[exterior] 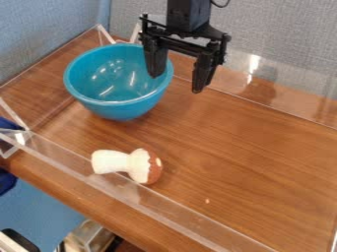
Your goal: Put the mushroom in the blue bowl
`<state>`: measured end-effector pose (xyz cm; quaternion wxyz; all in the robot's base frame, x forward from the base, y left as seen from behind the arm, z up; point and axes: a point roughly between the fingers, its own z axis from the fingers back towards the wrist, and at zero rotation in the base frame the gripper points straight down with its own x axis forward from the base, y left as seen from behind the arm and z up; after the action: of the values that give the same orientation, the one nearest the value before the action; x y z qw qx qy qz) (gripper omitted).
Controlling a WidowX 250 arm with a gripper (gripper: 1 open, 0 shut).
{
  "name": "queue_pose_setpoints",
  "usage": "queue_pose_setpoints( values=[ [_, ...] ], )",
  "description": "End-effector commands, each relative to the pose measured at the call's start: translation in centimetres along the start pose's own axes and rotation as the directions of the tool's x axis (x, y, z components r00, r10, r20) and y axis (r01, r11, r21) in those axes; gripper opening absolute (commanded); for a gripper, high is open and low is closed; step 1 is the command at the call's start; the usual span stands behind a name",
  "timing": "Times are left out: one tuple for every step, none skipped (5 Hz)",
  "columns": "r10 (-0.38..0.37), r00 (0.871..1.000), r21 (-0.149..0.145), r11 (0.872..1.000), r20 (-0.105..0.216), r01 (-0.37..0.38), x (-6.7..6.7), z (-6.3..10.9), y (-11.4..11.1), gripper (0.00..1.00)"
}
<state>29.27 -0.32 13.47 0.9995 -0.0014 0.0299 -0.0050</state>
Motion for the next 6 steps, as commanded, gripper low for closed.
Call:
queue_pose_setpoints(
  values=[
    [-0.012, 1.000, 0.004, 1.000, -0.011, 0.012, -0.2, -0.5, 0.0, 1.00],
    [-0.098, 0.995, -0.008, 0.995, -0.003, 0.098, -0.9, 0.1, 0.4, 1.00],
    [-0.154, 0.988, -0.003, 0.988, -0.013, 0.154, -1.6, -0.3, 0.6, 1.00],
    [-0.173, 0.985, -0.002, 0.985, -0.027, 0.173, -1.8, -0.8, 0.6, 1.00],
    [-0.186, 0.982, -0.002, 0.983, -0.041, 0.186, -2.1, -1.3, 0.6, 1.00],
    [-0.217, 0.975, -0.001, 0.976, -0.054, 0.218, -2.4, -1.7, 0.7, 1.00]
  ],
)
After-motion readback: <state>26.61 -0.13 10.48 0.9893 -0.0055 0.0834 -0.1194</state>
